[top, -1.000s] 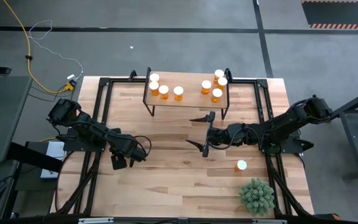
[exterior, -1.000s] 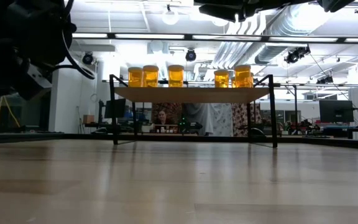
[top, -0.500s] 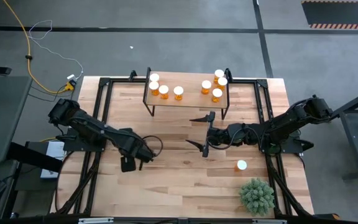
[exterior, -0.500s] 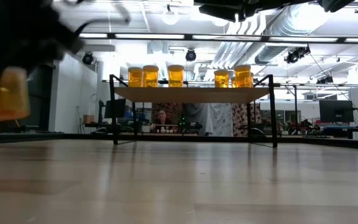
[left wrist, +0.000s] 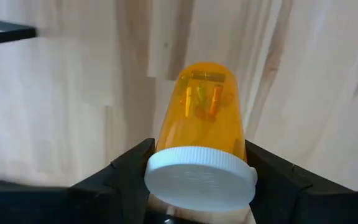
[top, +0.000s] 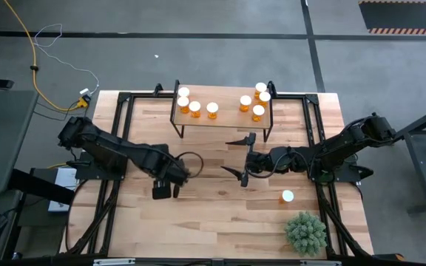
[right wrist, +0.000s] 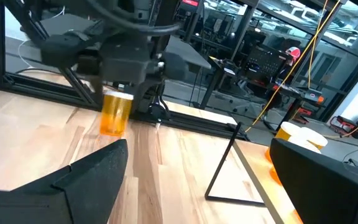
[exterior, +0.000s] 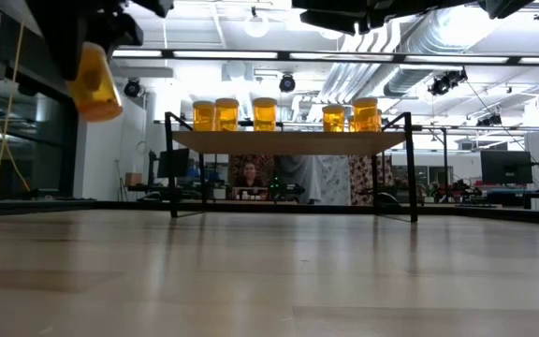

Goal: Pick and place medicine bottles onto shelf by color
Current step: Put the yellow pill bottle on the shelf

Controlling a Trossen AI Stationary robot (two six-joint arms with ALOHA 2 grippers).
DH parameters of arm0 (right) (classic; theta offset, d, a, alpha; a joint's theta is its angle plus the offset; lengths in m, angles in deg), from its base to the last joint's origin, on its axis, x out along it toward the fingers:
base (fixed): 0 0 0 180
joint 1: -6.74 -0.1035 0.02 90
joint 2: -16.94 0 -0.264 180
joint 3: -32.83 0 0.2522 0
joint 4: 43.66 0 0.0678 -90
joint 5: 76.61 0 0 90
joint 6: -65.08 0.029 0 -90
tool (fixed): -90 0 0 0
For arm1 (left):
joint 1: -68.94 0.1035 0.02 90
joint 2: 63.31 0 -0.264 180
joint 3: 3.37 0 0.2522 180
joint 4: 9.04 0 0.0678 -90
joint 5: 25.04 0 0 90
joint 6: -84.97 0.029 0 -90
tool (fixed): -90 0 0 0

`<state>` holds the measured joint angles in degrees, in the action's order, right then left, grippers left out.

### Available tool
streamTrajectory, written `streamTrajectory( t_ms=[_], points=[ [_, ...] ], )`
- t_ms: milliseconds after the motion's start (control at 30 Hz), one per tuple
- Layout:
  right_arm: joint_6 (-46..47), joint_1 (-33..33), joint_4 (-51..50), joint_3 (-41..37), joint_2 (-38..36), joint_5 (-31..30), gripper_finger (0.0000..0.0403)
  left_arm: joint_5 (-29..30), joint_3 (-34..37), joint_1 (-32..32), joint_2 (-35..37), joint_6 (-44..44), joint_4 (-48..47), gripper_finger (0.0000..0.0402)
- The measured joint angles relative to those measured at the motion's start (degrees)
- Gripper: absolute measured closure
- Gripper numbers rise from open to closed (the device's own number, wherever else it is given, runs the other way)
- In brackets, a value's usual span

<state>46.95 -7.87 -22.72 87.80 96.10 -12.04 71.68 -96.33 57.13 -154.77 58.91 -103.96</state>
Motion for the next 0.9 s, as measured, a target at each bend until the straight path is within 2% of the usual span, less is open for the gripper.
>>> streamTrajectory(
  t_ms=[100,200,333,600,900],
  points=[
    [0.09,0.0,0.02,0.0,0.0,0.0,0.0018,0.99,-3.25,2.65,0.0,2.24,-3.61,0.0197],
    [0.09,0.0,0.02,0.0,0.0,0.0,0.0018,4.63,-8.06,5.74,0.0,2.82,-7.8,0.0197],
    [0.09,0.02,0.04,0.0,0.0,0.0,0.0018,8.26,-14.26,10.59,0.0,5.79,-8.63,0.0197],
    [0.11,0.0,0.13,0.0,0.0,0.0,0.0018,8.51,-23.51,22.16,-3.62,11.38,-8.51,0.0197],
    [0.28,0.0,0.15,0.0,0.0,0.02,0.0018,5.56,-30.17,33.08,-13.23,15.22,-8.86,0.0197]
  ],
)
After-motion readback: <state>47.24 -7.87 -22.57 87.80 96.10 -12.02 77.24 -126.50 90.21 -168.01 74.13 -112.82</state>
